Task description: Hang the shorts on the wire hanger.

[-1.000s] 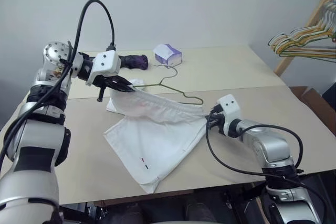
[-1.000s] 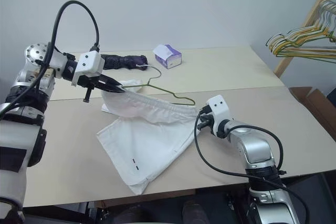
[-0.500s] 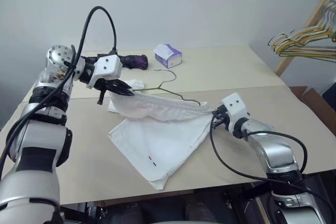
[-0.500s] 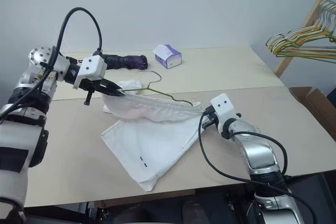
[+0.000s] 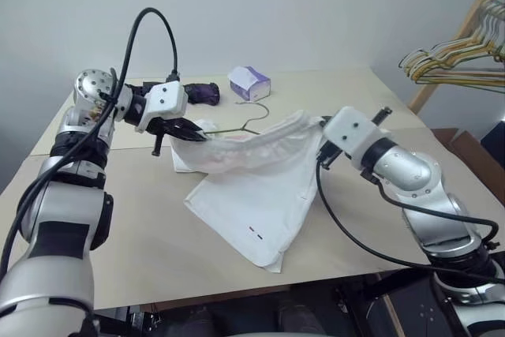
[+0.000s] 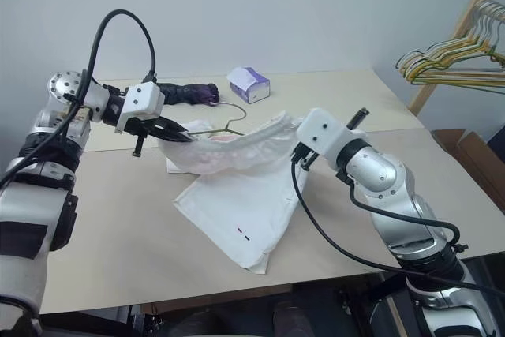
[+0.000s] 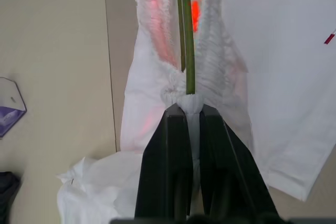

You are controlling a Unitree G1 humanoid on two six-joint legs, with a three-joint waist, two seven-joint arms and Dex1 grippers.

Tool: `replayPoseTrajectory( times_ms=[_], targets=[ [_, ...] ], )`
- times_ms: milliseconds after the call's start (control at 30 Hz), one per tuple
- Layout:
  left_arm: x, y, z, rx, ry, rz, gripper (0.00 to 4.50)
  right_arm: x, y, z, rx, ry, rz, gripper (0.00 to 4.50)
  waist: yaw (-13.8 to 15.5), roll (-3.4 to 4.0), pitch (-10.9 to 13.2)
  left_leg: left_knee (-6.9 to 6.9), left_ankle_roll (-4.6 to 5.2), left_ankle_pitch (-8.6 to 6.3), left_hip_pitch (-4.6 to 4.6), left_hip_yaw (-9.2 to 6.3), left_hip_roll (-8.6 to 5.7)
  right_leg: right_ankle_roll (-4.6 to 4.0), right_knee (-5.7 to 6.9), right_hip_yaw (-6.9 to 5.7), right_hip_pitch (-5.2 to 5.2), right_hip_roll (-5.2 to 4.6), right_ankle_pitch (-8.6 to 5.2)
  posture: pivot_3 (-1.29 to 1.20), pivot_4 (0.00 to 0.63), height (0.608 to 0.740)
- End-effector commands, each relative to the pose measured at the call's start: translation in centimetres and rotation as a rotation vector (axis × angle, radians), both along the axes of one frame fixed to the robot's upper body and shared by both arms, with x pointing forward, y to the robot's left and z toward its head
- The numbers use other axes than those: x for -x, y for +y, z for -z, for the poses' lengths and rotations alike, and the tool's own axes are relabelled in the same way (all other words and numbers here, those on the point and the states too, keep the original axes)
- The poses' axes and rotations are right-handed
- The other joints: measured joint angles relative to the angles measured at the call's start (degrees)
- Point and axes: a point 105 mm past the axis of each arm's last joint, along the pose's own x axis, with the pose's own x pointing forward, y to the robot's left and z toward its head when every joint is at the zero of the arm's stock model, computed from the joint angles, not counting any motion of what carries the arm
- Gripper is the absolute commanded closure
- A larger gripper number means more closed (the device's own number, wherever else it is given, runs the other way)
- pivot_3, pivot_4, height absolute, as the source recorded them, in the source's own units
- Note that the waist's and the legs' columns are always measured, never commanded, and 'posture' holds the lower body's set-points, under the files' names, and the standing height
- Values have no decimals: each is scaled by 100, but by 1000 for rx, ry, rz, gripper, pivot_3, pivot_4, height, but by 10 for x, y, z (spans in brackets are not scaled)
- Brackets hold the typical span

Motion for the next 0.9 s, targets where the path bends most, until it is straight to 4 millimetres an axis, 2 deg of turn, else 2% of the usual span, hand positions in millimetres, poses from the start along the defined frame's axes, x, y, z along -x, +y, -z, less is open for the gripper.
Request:
replayPoseTrajectory(
  times_ms=[33, 300, 467, 600, 700, 800, 900],
  targets=[
    [-2, -6, -19, 63, -67, 10, 4500, 8, 19, -17, 94, -93, -86, 4457, 2, 0, 0, 0, 0, 0, -1, 1, 0, 0, 0, 0, -1, -1, 0, -151, 0, 740],
    [-2, -3, -20, 69, -83, 9, 4500, 9, 21, -4, 201, -91, -111, 4457, 18, 0, 0, 0, 0, 0, 0, 13, -3, 0, 1, 0, 0, -3, 0, -146, 0, 740],
    [1, -8, -14, 61, -56, 36, 4500, 12, 36, -4, 185, -60, -185, 4457, -2, 0, 0, 0, 0, 0, 2, 15, -2, 0, 3, -1, 0, -1, 0, -144, 0, 740],
    [3, -13, -17, 73, -60, 68, 4500, 13, 37, 9, 258, -20, -225, 3536, 4, 0, 0, 0, 0, 0, 1, 13, -2, 0, 2, -1, 0, -2, 0, -139, 0, 740],
    [2, -11, -18, 55, -73, 52, 4500, 10, 32, 15, 224, 27, -207, 2518, 14, 0, 0, 1, 0, 0, 1, 14, -3, 0, 2, -1, 1, -3, 0, -130, 0, 740],
    [5, -10, -18, 55, -72, 66, 4500, 16, 29, 15, 170, 73, -255, 1426, 16, 0, 0, 1, 0, 0, 1, 13, -3, 0, 2, 0, 1, -2, 0, -131, 0, 740],
    [8, -11, -17, 64, -65, 81, 4500, 18, 24, 13, 133, 103, -283, 1426, 16, 0, 0, 1, 0, 0, 2, 12, -3, 0, 2, -1, 3, -2, 0, -129, 0, 740]
  ],
)
